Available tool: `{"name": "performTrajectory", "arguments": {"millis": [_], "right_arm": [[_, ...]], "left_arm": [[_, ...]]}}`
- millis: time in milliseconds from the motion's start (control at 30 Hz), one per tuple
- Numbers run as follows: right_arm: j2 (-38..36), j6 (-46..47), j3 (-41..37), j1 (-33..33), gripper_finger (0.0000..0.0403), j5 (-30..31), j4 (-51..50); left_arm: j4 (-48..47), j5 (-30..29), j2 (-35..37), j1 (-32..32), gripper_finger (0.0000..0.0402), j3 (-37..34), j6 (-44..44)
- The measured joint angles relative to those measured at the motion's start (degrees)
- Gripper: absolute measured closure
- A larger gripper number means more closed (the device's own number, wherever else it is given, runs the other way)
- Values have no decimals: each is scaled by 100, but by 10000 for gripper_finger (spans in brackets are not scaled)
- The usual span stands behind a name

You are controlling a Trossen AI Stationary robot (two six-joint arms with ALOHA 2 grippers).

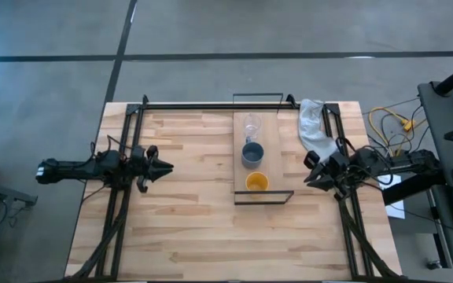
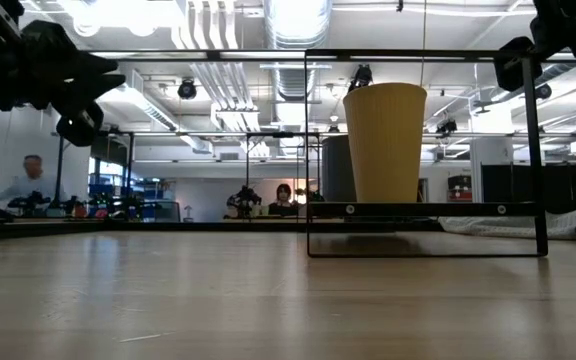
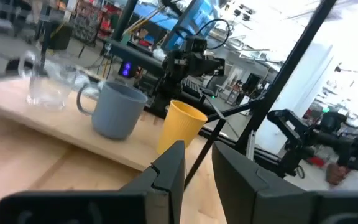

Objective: Stack small to large cups/mugs on shelf
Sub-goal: Return to Home Position

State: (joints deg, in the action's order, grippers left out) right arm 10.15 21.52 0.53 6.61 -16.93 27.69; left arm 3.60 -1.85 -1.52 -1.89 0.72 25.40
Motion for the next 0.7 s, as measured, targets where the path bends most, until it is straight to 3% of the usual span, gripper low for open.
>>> {"name": "performTrajectory", "arguments": {"millis": [133, 433, 700], "right_arm": [[2, -108, 2, 0, 344, 110, -155], [7, -57, 5, 0, 344, 110, -1668], [13, -57, 5, 0, 344, 108, -1854]], "left_arm": [[-5, 2, -19, 0, 333, -17, 300], [4, 4, -168, -2, 333, -23, -50], [2, 7, -175, -1, 333, -25, -52]]}}
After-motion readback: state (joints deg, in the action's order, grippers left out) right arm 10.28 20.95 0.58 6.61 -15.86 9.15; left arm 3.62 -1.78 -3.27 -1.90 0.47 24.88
